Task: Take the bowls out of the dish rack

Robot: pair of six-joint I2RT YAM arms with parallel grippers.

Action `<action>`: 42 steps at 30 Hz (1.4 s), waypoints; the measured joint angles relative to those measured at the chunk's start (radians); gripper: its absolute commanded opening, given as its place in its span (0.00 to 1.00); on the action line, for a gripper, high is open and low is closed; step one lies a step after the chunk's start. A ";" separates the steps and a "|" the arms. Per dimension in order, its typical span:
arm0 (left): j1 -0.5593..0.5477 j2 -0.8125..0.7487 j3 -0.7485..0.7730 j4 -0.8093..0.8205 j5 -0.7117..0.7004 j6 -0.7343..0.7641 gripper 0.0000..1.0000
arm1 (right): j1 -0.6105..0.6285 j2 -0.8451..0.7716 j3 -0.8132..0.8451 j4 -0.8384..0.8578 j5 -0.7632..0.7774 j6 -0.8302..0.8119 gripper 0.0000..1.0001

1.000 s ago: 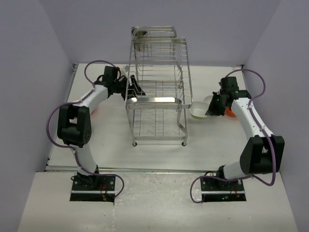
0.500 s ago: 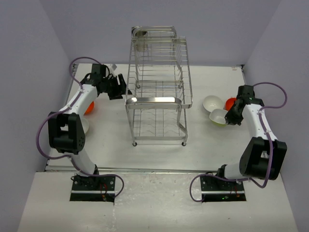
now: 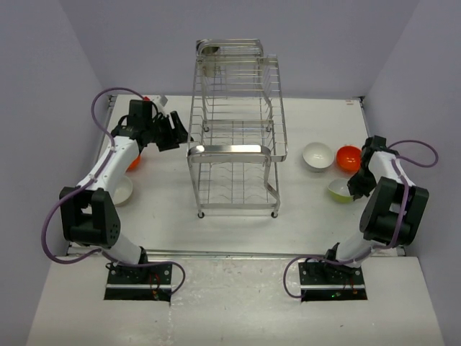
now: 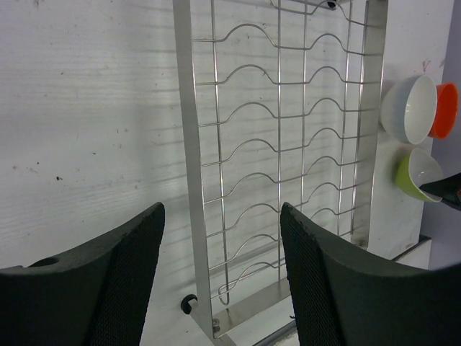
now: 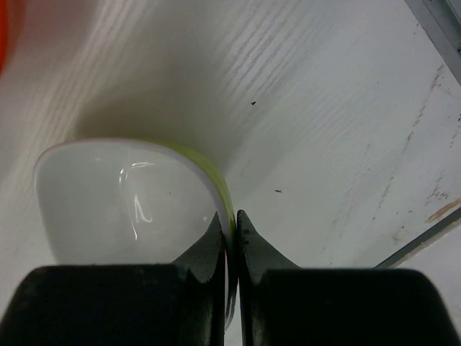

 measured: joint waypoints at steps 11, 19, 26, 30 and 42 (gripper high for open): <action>0.005 -0.040 0.005 -0.016 -0.044 0.002 0.67 | -0.023 0.091 0.072 -0.006 0.036 0.018 0.00; 0.005 -0.046 0.005 -0.033 -0.043 0.002 0.67 | -0.057 0.100 0.079 0.000 0.036 0.046 0.15; 0.005 -0.047 0.005 -0.035 -0.043 0.002 0.67 | -0.074 0.123 0.048 -0.016 0.081 0.048 0.45; 0.005 -0.047 0.005 -0.036 -0.044 0.002 0.67 | -0.074 0.121 0.046 -0.021 0.079 0.047 0.55; 0.005 -0.043 0.029 -0.061 -0.077 0.021 0.67 | -0.066 -0.050 0.068 -0.045 0.030 0.061 0.71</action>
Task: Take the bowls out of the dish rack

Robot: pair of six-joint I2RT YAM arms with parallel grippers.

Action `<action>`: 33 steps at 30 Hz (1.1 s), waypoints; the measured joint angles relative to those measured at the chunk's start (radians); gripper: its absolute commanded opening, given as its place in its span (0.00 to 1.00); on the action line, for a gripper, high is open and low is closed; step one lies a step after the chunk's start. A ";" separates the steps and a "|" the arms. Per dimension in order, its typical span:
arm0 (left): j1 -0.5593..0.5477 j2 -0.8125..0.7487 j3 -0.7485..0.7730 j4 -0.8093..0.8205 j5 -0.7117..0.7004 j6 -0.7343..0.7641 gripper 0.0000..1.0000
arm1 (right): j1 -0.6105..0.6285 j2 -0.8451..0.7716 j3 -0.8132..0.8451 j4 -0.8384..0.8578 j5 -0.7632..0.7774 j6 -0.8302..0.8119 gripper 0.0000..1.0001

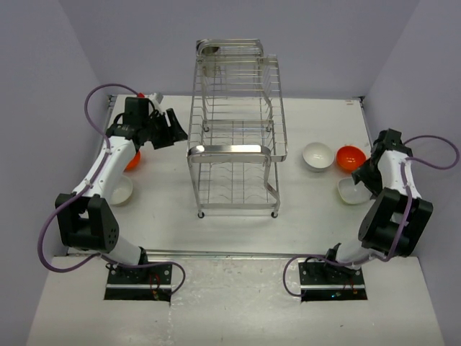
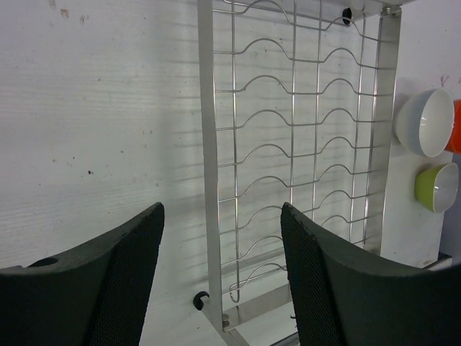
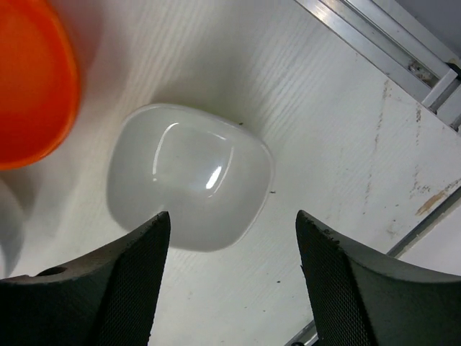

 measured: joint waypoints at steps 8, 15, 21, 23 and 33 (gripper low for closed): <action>0.000 0.002 0.005 -0.030 -0.034 0.018 0.67 | 0.124 -0.083 0.179 -0.045 -0.069 0.016 0.76; 0.000 0.002 0.027 -0.058 -0.069 0.026 0.67 | 0.280 -0.200 0.280 -0.038 -0.189 -0.019 0.87; 0.000 -0.002 0.043 -0.074 -0.120 0.054 0.68 | 0.405 -0.322 0.212 0.021 -0.322 -0.085 0.99; 0.000 -0.010 0.047 -0.091 -0.154 0.075 0.71 | 0.419 -0.365 0.164 0.035 -0.355 -0.098 0.99; 0.001 -0.071 0.051 -0.116 -0.261 0.138 0.77 | 0.484 -0.468 0.025 0.069 -0.431 -0.137 0.99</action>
